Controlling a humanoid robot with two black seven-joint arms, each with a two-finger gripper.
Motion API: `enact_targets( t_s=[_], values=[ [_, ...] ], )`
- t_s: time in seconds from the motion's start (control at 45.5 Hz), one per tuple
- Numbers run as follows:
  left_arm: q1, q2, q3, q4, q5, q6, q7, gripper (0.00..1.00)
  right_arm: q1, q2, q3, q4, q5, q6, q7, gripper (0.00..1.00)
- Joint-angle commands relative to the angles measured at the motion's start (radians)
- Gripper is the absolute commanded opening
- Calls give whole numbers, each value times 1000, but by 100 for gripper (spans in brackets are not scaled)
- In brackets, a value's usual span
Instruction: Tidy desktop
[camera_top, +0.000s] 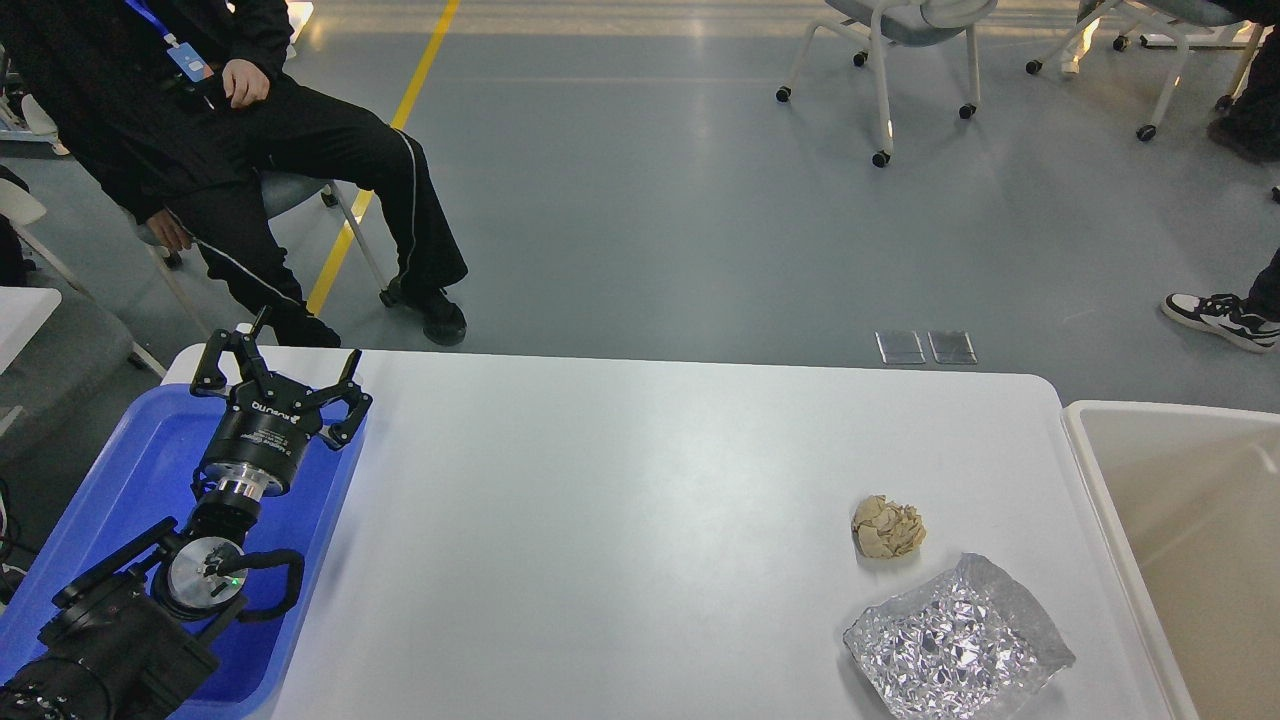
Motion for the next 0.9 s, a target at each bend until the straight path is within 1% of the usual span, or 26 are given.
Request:
enact_targets(
  t_s=[0.0,0.176,0.308,0.418,0.44,0.549,0.659,0.769,0.879],
  values=[
    [0,0,0,-1,-1,0,0,100,3,2,69,2,1,-1,0,100],
    [0,0,0,0,-1,0,0,100,17,2,176,17,3,4,10,100],
    [0,0,0,0,-1,0,0,100,27,-42,337,101,-2,4,10,100],
    [0,0,0,-1,-1,0,0,100,5,-108,454,256,-19,7,10,100],
    [0,0,0,-1,-1,0,0,100,-18,-137,498,334,-19,7,10,100],
    [0,0,0,0,-1,0,0,100,-112,-189,650,526,-19,7,10,100],
    [0,0,0,0,-1,0,0,100,-190,-179,854,676,-19,7,10,100],
    [0,0,0,0,-1,0,0,100,-273,-130,1058,811,-22,9,10,100],
    [0,0,0,0,-1,0,0,100,-345,-107,1167,934,-77,30,10,100]
  ],
)
